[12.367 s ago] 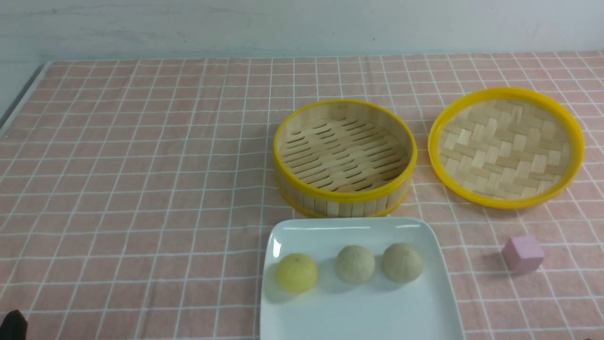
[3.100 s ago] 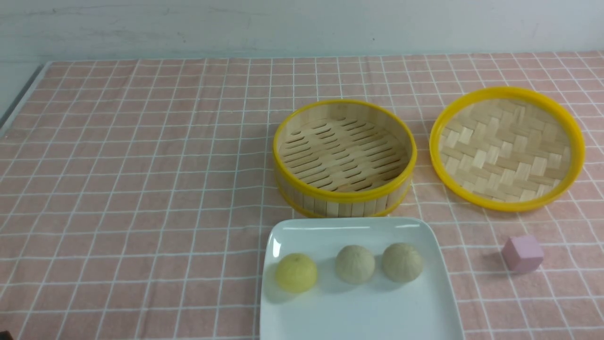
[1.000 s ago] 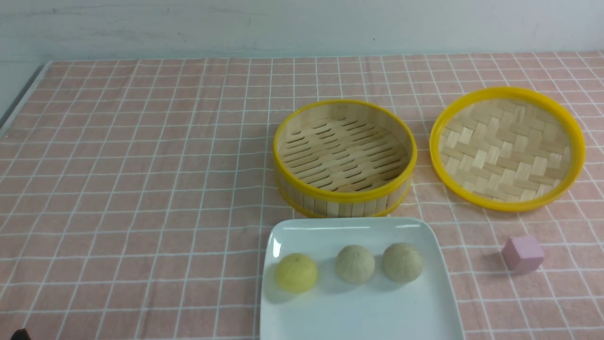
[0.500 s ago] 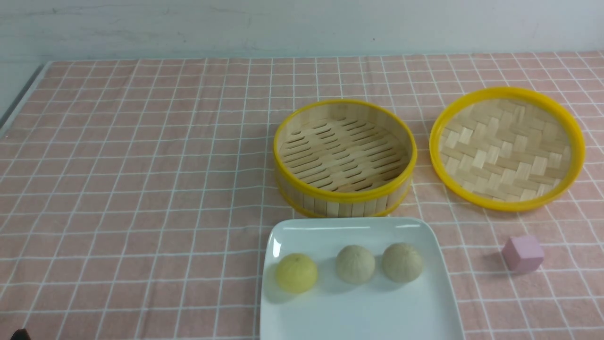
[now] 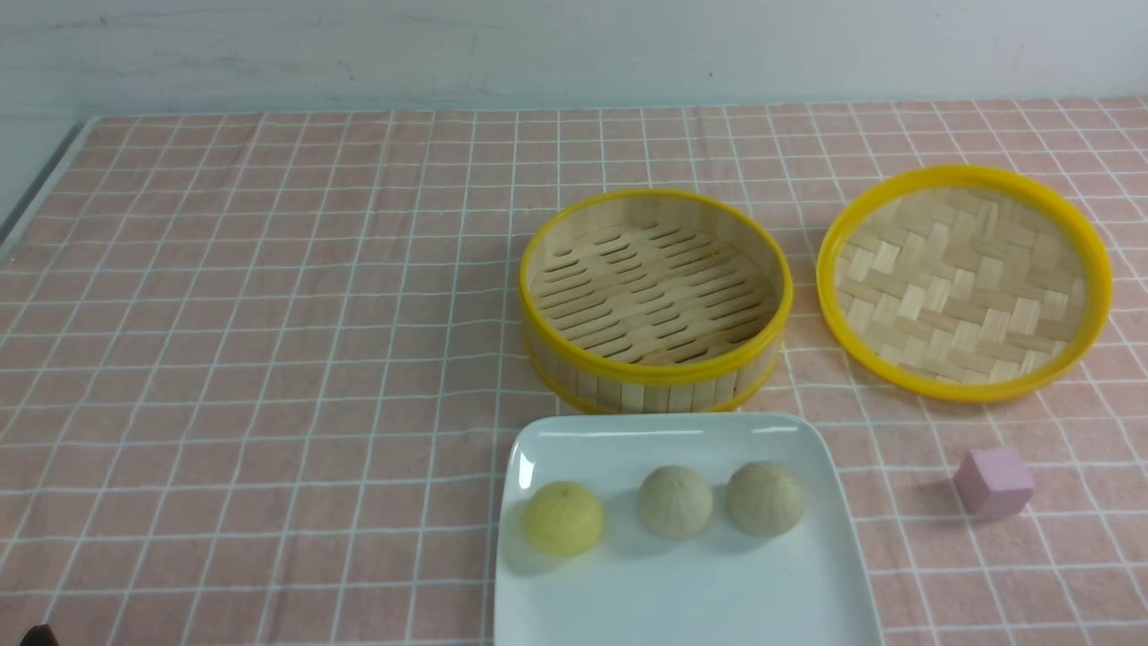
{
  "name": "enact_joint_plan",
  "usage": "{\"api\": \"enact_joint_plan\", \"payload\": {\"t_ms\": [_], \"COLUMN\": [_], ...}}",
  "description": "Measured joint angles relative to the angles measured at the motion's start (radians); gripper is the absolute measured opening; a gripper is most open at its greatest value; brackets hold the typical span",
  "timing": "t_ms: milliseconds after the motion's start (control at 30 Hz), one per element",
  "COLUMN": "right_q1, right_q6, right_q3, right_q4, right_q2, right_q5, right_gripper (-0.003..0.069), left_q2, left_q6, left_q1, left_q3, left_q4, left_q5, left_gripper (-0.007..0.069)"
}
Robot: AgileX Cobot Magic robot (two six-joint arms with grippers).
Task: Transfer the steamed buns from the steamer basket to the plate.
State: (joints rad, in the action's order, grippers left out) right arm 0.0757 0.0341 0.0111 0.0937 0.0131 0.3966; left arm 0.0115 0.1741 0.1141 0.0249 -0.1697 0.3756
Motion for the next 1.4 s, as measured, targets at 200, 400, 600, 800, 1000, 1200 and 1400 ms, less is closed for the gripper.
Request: {"api": "enact_joint_plan", "payload": {"t_ms": [200,400,600,800,1000,1200,1400], "right_q1": [0.000,0.000,0.000,0.000,0.000,0.000,0.000], "right_q6": [0.000,0.000,0.000,0.000,0.000,0.000,0.000], "right_q3": [0.000,0.000,0.000,0.000,0.000,0.000,0.000], "right_q4": [0.000,0.000,0.000,0.000,0.000,0.000,0.000], "right_q2": [0.000,0.000,0.000,0.000,0.000,0.000,0.000], "right_q5": [0.000,0.000,0.000,0.000,0.000,0.000,0.000], "right_gripper": [0.0422,0.0422,0.0422,0.0422,0.0422,0.0422,0.0422], "left_q2": [0.000,0.000,0.000,0.000,0.000,0.000,0.000], "left_q6": [0.000,0.000,0.000,0.000,0.000,0.000,0.000], "left_q1": [0.000,0.000,0.000,0.000,-0.002,-0.055,-0.058], "left_q3": [0.000,0.000,0.000,0.000,0.000,0.000,0.000], "left_q4": [0.000,0.000,0.000,0.000,0.000,0.000,0.000], "left_q5": [0.000,0.000,0.000,0.000,0.000,0.000,0.000], "left_gripper": [0.0543,0.0543,0.0543,0.0543,0.0543,0.0543,0.0543]}}
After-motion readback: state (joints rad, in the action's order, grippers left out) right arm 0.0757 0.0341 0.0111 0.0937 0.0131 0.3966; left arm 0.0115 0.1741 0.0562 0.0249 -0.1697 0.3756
